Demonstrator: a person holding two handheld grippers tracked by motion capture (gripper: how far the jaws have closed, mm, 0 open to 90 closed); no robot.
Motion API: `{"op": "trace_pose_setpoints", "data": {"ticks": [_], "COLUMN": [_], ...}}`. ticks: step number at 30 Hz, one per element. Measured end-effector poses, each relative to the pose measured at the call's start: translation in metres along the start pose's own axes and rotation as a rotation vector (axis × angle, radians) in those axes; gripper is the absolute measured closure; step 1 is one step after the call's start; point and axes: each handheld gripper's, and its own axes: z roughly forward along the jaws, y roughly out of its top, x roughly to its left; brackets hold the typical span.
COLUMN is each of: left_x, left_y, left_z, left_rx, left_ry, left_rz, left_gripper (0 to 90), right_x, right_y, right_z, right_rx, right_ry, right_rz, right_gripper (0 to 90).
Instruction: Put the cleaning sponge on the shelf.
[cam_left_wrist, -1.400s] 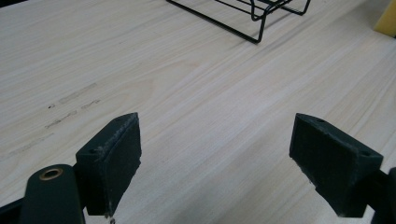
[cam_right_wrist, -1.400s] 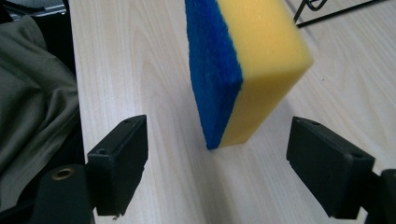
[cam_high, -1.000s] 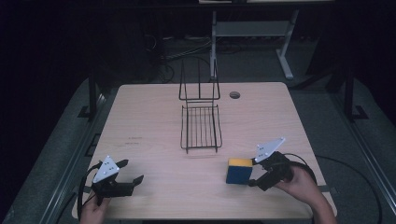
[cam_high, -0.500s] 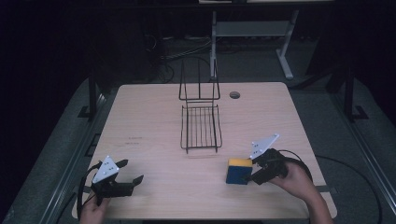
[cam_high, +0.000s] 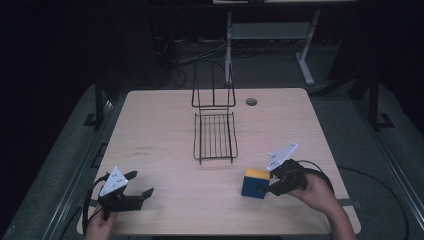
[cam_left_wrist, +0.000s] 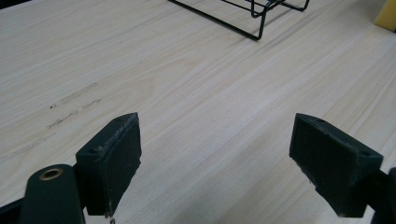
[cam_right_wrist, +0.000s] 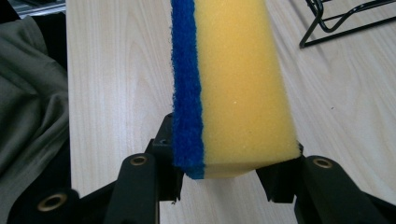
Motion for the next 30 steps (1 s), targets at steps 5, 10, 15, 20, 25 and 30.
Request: {"op": "trace_pose_setpoints", "data": {"ticks": [5, 10, 15, 20, 25, 30], "left_x": [0.000, 0.000, 0.000, 0.000, 0.001, 0.001], "left_y": [0.000, 0.000, 0.000, 0.000, 0.000, 0.000], "left_z": [0.000, 0.000, 0.000, 0.000, -0.001, 0.000], "left_rx": [-0.001, -0.002, -0.002, -0.003, 0.000, -0.002], "left_ry": [-0.001, 0.000, -0.001, -0.001, -0.001, -0.003], "left_rz": [0.000, 0.001, -0.003, -0.002, -0.002, -0.001], "left_gripper": [16.2, 16.2, 16.2, 16.2, 16.2, 16.2], "right_x": [-0.001, -0.004, -0.006, -0.008, -0.013, -0.018], "right_y": [0.002, 0.004, 0.012, 0.020, 0.027, 0.035], "right_z": [-0.003, -0.003, -0.004, -0.005, -0.006, -0.004], "right_rx": [-0.020, -0.019, -0.018, -0.014, -0.030, -0.025], "right_ry": [0.006, 0.019, 0.024, 0.026, 0.048, 0.057], "right_rz": [0.002, 0.003, -0.008, -0.015, -0.023, -0.031], "right_gripper": [56.0, 56.0, 56.0, 56.0, 56.1, 56.0]}}
